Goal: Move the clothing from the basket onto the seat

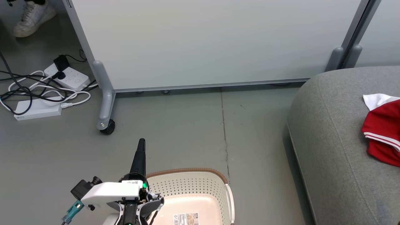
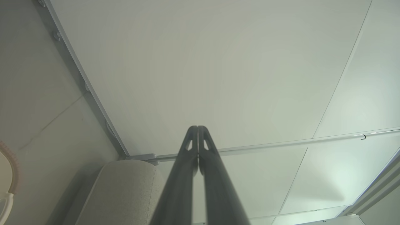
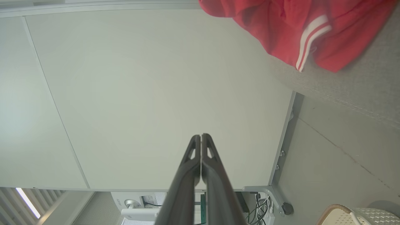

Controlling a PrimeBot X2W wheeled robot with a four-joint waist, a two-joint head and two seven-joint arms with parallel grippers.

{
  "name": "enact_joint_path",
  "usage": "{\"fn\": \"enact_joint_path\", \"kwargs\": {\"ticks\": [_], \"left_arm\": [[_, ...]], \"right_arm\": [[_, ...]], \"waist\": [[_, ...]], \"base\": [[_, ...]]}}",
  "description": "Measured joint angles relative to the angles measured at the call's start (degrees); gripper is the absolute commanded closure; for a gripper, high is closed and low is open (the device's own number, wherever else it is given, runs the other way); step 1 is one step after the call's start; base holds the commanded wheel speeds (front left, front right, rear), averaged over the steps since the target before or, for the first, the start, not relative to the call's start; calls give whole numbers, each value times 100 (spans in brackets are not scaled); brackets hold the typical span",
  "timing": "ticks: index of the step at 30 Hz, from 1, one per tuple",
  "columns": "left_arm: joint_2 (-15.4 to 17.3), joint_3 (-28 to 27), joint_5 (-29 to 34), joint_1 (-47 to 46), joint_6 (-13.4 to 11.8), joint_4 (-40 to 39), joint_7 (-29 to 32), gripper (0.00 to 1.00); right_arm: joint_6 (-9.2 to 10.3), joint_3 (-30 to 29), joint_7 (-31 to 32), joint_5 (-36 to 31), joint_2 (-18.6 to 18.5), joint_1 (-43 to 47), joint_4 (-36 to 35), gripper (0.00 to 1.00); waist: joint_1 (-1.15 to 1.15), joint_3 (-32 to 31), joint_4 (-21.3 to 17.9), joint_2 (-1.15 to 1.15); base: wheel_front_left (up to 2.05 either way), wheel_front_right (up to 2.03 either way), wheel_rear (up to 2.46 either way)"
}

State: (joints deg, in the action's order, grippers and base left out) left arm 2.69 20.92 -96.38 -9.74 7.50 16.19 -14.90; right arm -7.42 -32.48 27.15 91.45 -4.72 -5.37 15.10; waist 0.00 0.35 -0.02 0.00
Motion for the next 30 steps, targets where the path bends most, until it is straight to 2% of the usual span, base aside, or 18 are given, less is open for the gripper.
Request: {"fn": "enact_joint_path", "kwargs": {"ticks": [30], "left_arm": [[0, 1, 0, 0, 0, 0, 0, 100]], "right_arm": [[0, -43, 35, -24, 34, -19, 0, 100]], "waist": [[0, 0, 0, 0]], "base": [[0, 0, 0]]}}
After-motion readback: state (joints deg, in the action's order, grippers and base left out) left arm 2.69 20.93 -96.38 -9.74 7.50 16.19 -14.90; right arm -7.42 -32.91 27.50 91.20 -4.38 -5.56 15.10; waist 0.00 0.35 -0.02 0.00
